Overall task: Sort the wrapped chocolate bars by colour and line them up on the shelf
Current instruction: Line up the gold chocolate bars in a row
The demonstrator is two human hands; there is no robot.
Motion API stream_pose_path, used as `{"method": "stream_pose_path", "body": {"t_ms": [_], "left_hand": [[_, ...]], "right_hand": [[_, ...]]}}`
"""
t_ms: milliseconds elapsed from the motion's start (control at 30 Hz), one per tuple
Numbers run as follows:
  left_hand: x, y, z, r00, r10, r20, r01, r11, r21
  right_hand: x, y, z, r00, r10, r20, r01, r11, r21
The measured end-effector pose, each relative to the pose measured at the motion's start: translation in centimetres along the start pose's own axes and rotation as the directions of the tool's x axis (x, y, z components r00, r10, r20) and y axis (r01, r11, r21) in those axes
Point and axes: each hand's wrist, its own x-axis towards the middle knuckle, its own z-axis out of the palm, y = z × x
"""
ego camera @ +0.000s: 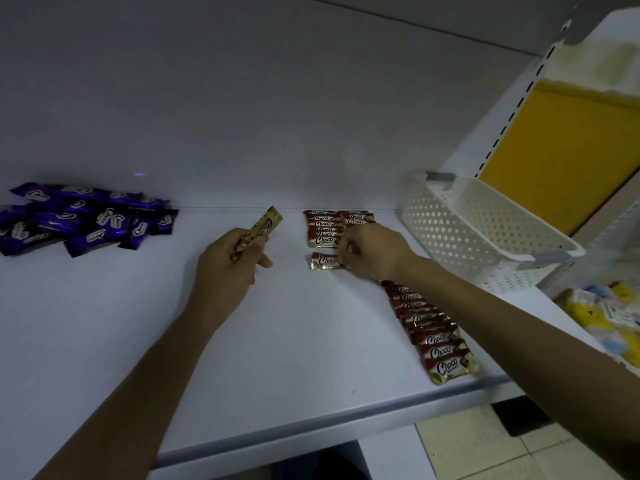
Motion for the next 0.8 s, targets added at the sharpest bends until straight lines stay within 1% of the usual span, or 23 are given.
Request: {"method": "stream_pose_path", "body": {"t_ms": [67, 167, 300, 467, 600, 800], "left_hand": [[0.0, -0.1, 0.0, 1.000, -0.007, -0.002, 0.007, 1.000, -0.009], [0.1, -0.1, 0.0, 1.000, -0.008, -0.004, 0.008, 1.000, -0.006], [0.2, -0.1, 0.0, 1.000, 0.002, 0.003, -0.002, 1.000, 0.005], [0.3, -0.2, 0.1, 1.000, 0.001, 0.003, -0.001, 1.000, -0.002], [0.2, -0.1, 0.0, 1.000, 0.001, 0.004, -0.001, 1.000, -0.002], [0.1, 0.1, 0.0, 1.000, 0.005, 0.000, -0.005, 1.000, 0.002]], "right_hand": [[0.9, 0.1, 0.5, 0.996, 0.013, -0.089, -0.016, 0.999, -0.035], [1.8, 0.2, 0.7, 0.991, 0.000, -0.136, -0.011, 0.997, -0.079], [2.5, 0.8, 0.8, 0.992, 0.000, -0.126, -0.014, 0.994, -0.107], [2.2, 0.5, 0.9, 0.989, -0.018, -0.150, 0.008, 0.998, -0.067], [2.1, 0.2, 1.1, 0.995, -0.043, -0.091, 0.034, 0.995, -0.093], [2.3, 0.6, 0.8, 0.997, -0.047, -0.058, 0.041, 0.993, -0.108]]}}
